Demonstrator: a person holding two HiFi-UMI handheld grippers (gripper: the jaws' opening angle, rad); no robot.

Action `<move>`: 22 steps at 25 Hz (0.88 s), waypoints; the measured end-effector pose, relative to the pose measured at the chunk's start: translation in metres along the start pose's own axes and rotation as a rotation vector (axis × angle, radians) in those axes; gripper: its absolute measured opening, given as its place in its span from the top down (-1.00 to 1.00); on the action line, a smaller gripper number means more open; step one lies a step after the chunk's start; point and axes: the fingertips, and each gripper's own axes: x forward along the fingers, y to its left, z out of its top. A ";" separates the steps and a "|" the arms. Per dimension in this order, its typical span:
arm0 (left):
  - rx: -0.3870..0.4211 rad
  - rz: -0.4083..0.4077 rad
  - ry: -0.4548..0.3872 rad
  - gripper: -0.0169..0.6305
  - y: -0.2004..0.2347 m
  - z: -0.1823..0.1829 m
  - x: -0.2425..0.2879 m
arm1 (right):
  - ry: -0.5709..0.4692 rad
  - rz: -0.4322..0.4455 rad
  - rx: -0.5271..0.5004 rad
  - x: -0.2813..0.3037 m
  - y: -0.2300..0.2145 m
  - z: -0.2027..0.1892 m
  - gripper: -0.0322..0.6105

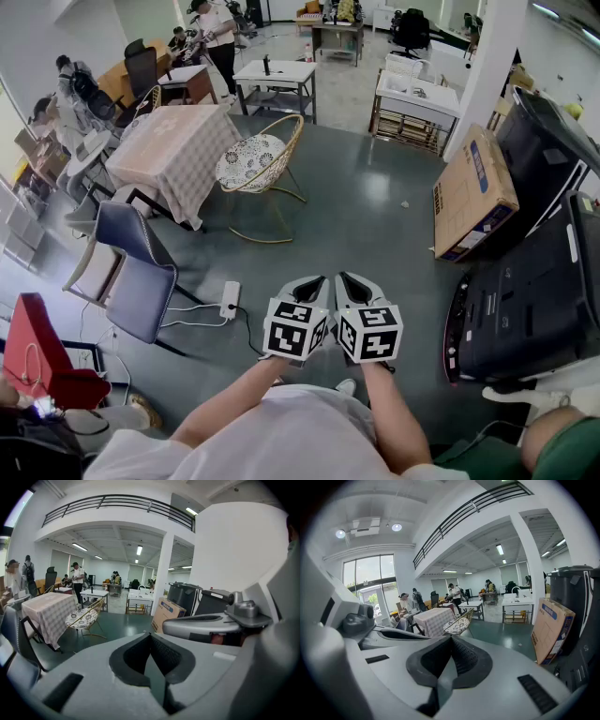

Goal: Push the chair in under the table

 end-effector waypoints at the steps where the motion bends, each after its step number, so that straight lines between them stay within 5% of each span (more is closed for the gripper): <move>1: -0.002 0.004 0.001 0.93 -0.001 0.002 0.006 | 0.004 0.004 -0.001 0.001 -0.006 0.001 0.89; 12: -0.004 0.014 0.003 0.93 0.019 0.032 0.060 | 0.034 -0.002 -0.005 0.037 -0.047 0.010 0.89; 22: -0.060 -0.003 0.011 0.93 0.151 0.055 0.105 | 0.079 -0.020 0.013 0.174 -0.026 0.034 0.89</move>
